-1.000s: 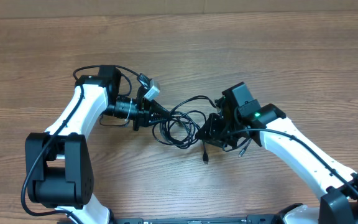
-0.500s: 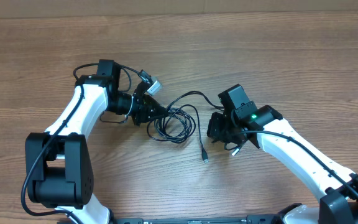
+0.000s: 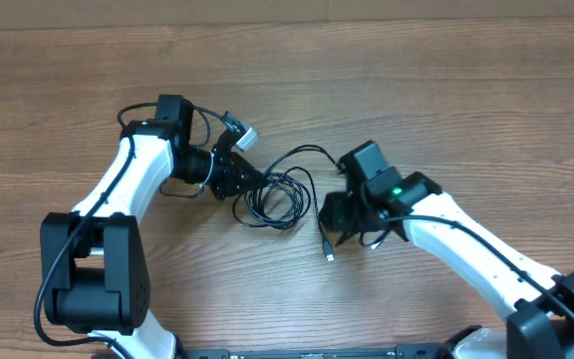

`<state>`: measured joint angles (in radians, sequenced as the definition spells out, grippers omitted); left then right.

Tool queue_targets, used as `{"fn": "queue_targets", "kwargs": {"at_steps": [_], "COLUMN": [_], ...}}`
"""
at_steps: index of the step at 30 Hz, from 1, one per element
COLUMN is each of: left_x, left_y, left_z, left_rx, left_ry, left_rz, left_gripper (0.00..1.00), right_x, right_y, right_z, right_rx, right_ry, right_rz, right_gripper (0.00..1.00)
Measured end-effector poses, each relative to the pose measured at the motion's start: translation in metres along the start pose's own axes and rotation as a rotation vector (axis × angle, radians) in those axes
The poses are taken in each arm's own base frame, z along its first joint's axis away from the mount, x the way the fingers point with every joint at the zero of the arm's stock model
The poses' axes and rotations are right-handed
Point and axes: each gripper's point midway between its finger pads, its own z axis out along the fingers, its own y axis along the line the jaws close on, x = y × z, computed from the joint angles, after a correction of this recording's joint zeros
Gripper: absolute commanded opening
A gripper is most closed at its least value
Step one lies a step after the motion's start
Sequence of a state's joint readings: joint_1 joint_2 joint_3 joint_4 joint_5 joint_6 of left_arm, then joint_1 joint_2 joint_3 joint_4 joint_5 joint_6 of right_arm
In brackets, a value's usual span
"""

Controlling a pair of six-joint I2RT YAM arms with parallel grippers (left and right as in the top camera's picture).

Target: Untangle cables

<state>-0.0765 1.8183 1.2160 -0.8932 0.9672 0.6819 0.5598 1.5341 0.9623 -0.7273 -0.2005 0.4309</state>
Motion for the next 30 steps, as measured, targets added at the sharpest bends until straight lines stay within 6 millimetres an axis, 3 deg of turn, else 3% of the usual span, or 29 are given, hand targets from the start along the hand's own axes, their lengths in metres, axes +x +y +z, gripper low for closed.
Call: {"fn": "queue_targets", "kwargs": {"at_steps": [4,8,15,19,25,30], "left_x": [0.0,0.0,0.0,0.0,0.0,0.002], "left_y": [0.0,0.0,0.0,0.001,0.001,-0.001], "left_z": [0.0,0.0,0.0,0.0,0.0,0.0], "left_rx": [0.0,0.0,-0.003,-0.004,-0.003,0.001], "left_ry": [0.0,0.0,0.002,0.001,0.001,0.006], "left_rz": [0.0,0.0,0.0,0.002,-0.001,-0.012], "left_gripper": [0.04,0.04,0.04,0.04,0.04,0.04], "right_x": [0.012,0.018,0.011,0.008,0.008,-0.03], "right_y": [0.011,0.008,-0.01,-0.016,-0.024,0.011], "right_z": [0.023,0.037,0.061,0.066,0.052,-0.003], "right_rx": [0.011,0.065,0.17,0.203,0.26,0.186], "right_ry": [0.049,0.07,0.062,0.054,0.048,-0.163], "right_rz": [-0.205,-0.31,-0.376,-0.371,-0.341,-0.355], "right_gripper": [0.47,0.45,0.06,0.04,0.04,0.04]}}
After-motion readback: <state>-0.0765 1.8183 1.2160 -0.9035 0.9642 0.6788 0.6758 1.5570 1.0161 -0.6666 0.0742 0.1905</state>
